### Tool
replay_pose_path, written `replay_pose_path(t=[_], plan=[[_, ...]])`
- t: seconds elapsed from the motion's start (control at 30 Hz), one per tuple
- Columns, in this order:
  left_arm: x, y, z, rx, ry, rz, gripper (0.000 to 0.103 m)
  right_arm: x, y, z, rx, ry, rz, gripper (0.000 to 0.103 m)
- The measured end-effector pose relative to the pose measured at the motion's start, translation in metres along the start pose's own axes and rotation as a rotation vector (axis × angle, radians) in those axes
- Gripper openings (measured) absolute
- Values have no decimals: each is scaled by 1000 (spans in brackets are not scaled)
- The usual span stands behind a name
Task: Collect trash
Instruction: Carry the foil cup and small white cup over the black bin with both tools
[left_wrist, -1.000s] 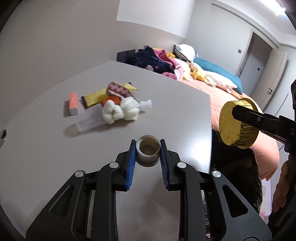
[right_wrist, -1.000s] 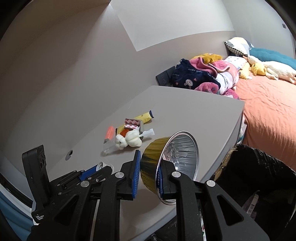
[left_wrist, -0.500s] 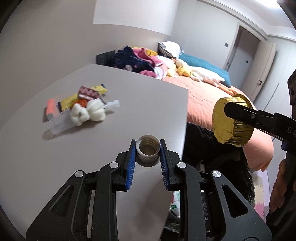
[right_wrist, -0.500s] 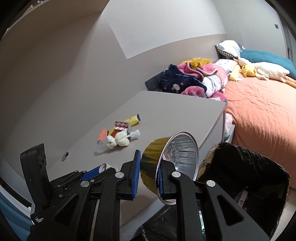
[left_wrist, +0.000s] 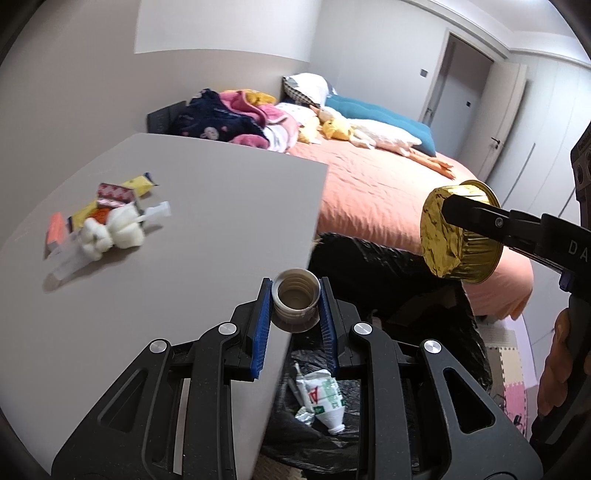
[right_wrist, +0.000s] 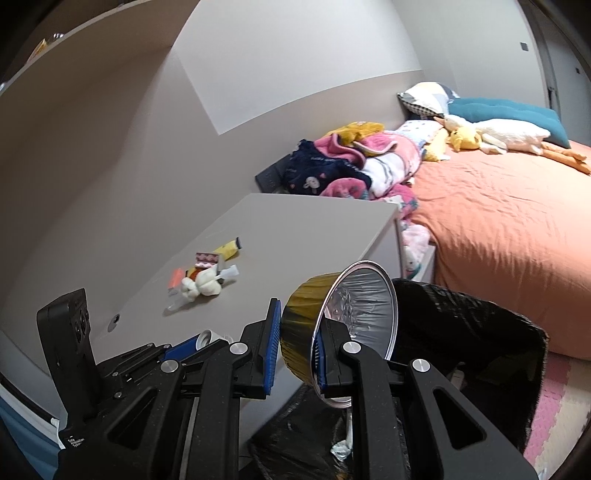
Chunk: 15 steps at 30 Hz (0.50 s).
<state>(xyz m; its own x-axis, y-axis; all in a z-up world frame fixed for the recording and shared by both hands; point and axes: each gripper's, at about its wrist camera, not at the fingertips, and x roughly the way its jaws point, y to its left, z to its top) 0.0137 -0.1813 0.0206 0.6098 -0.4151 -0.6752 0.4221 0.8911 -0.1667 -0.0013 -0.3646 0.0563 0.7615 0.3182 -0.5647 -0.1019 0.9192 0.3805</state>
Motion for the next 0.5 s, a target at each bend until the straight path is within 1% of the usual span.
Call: replay_pose_path(t=[0.13, 0.5], plan=[[5, -14, 1, 27, 10, -19, 24, -10, -13, -2, 9, -13, -45, 18], [21, -54, 6, 101, 37, -80, 24, -30, -52, -6, 67, -28, -122, 18]])
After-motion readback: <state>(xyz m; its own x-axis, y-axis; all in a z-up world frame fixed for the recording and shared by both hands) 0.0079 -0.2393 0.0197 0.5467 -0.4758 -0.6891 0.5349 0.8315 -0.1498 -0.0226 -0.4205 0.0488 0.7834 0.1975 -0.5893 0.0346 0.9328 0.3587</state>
